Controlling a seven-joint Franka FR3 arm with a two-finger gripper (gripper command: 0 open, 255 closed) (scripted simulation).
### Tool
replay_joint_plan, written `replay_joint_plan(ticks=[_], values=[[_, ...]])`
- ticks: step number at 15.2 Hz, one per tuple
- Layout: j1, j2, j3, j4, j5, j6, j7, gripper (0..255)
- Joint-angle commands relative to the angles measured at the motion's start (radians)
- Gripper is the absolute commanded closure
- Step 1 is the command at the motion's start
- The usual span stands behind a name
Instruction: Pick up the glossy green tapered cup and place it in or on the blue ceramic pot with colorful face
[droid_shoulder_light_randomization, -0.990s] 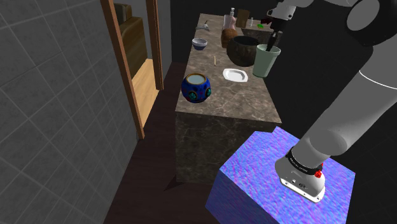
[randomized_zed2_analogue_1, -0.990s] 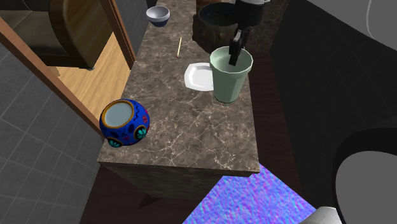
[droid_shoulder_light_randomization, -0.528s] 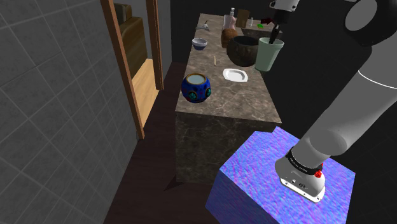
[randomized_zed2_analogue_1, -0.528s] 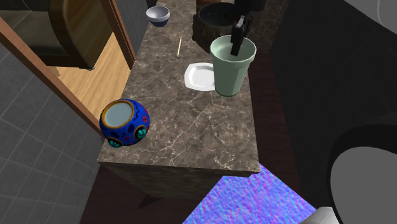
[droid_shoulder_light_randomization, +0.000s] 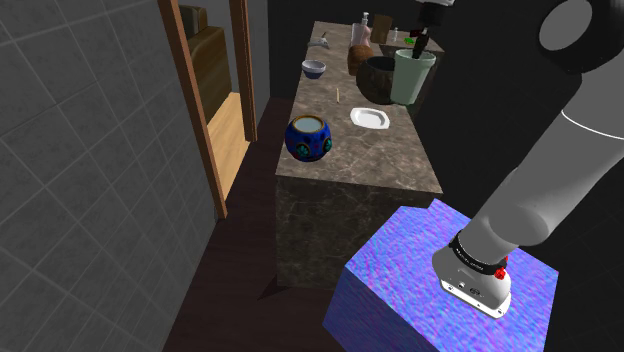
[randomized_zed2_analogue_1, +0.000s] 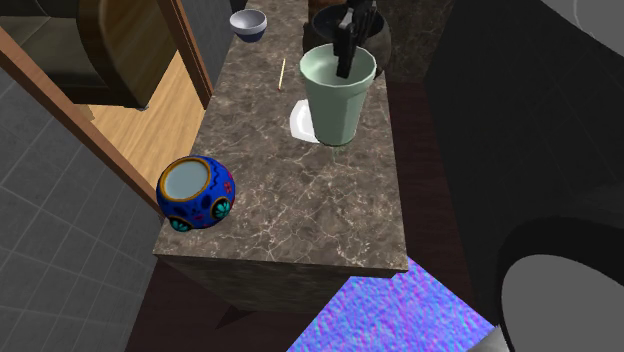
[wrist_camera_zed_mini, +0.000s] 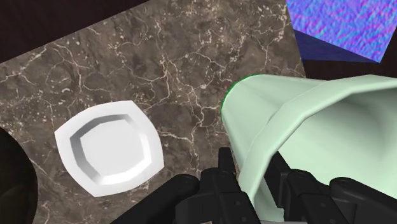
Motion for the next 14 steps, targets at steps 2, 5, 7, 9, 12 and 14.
replay_joint_plan(ticks=[2, 5, 7, 9, 12, 14], values=[[0.033, 0.013, 0.031, 0.021, 0.016, 0.000, 0.067, 255], [0.064, 0.036, 0.060, 0.058, 0.036, -0.007, 0.130, 255], [0.083, 0.057, 0.078, 0.090, 0.050, -0.013, 0.170, 255], [0.101, 0.083, 0.095, 0.129, 0.066, -0.021, 0.210, 255], [0.125, 0.131, 0.119, 0.199, 0.092, -0.038, 0.266, 255], [0.138, 0.169, 0.133, 0.256, 0.111, -0.052, 0.304, 255]])
